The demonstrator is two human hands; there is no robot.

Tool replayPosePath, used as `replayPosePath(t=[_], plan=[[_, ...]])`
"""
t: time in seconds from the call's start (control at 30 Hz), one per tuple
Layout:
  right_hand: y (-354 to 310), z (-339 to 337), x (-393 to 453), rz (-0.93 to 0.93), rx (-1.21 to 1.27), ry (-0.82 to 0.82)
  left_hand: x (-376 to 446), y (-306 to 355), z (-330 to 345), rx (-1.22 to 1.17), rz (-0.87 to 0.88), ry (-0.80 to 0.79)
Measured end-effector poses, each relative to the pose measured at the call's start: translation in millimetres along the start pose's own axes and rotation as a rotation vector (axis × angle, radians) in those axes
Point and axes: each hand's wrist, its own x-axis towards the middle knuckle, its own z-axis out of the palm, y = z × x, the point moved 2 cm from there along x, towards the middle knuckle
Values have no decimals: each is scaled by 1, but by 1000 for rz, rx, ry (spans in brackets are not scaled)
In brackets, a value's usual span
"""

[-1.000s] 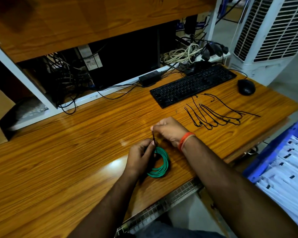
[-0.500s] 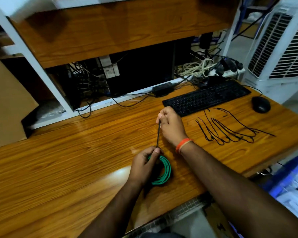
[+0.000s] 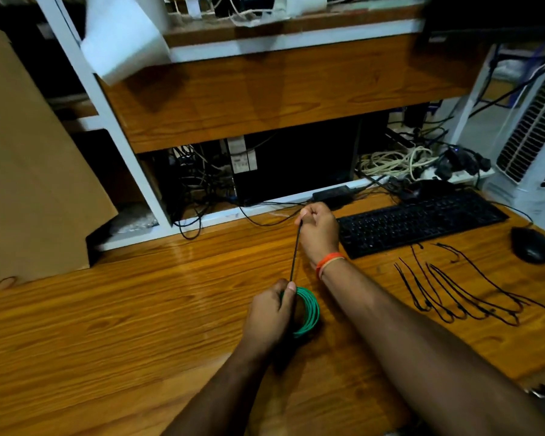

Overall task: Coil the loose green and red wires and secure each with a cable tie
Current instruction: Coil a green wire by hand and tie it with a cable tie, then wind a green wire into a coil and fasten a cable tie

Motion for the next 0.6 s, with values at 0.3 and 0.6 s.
replayPosePath(t=[0.3, 0.6], plan=[[18, -22, 34, 110, 0, -270, 90, -14, 0, 198, -224, -51], [47, -50, -18, 284, -44, -228, 89, -39, -19, 239, -40, 23]])
